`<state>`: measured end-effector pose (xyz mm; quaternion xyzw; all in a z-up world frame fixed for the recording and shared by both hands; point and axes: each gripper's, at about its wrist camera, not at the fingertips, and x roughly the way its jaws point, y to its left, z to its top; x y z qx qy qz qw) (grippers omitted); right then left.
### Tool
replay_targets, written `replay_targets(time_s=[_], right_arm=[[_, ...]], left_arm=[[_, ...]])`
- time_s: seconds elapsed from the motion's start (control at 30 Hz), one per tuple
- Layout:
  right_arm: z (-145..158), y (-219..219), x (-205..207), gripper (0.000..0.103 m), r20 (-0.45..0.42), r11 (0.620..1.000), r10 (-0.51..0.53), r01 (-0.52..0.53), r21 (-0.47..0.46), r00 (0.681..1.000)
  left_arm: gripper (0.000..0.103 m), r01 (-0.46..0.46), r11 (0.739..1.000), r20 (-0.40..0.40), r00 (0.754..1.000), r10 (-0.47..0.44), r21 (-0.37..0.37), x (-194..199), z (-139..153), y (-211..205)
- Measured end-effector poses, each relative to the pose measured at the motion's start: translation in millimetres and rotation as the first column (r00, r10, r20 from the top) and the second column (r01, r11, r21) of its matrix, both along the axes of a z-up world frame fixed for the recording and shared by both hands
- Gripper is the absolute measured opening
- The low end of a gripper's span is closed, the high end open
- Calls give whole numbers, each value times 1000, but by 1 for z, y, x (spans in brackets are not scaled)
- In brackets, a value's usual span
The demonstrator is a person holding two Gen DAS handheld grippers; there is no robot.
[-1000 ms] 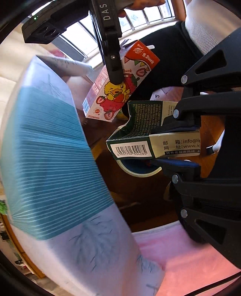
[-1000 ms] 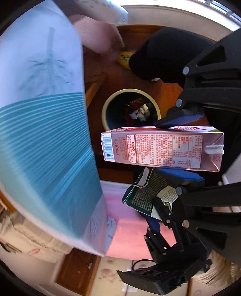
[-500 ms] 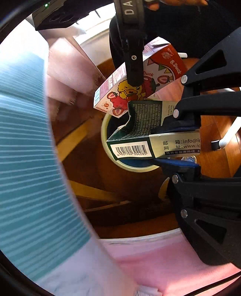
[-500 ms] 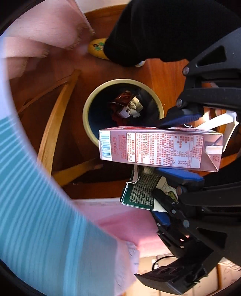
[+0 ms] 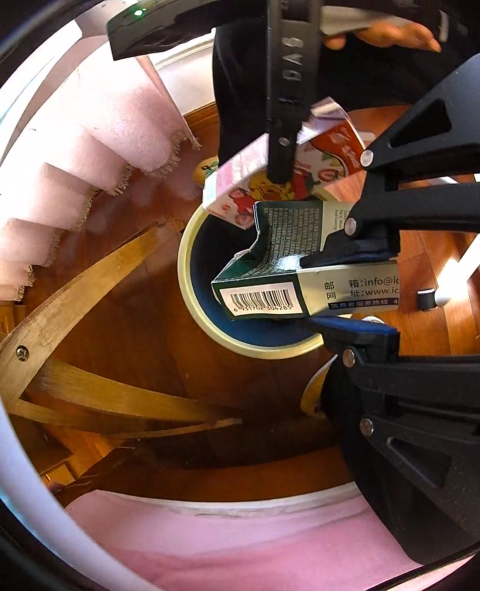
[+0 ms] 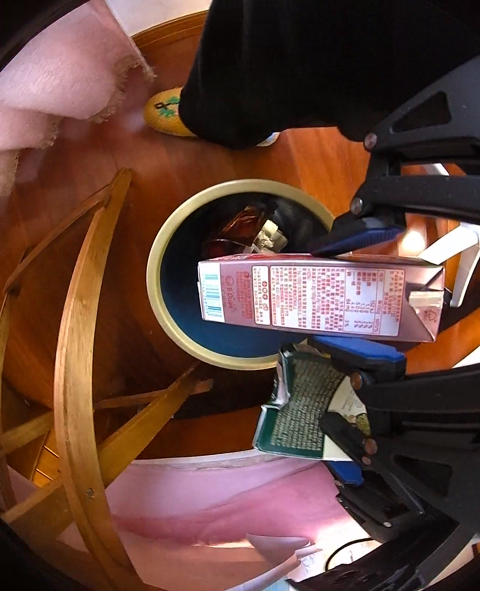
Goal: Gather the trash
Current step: 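Carry both cartons down over the bin and open both grippers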
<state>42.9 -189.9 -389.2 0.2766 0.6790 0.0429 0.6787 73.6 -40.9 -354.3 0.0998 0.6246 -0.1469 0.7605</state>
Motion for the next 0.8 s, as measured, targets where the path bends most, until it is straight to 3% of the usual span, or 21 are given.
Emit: replay_targets(time_s=[0.33, 0.4, 0.43, 0.47, 0.53, 0.57, 0.8], right_arm=[[-4, 5, 8, 44, 13, 1000, -10, 10, 12, 1000], [-5, 5, 10, 44, 14, 1000, -18, 17, 6, 1000], [-6, 5, 11, 44, 11, 1000, -24, 24, 6, 1000], [-6, 5, 11, 46, 7, 1000, -29, 29, 4, 1000], [-8, 3, 12, 56, 1, 999, -41, 41, -5, 999], [-8, 2, 13, 63, 0, 999, -45, 45, -11, 999], [-9, -1, 12, 64, 8, 997, -60, 60, -38, 998]], left_arm=[[25, -77, 996, -22, 997, 76, -47, 14, -14, 9], [30, -98, 993, -24, 995, 97, -61, 17, -14, 13], [44, -107, 992, -30, 994, 105, -67, 18, -14, 13], [68, -116, 990, -37, 993, 114, -74, 19, -15, 14], [85, -129, 988, -29, 991, 128, -83, 19, -15, 16], [85, -129, 988, -23, 992, 127, -85, 18, -14, 16], [85, -91, 995, -1, 996, 91, -51, 13, -15, 8]])
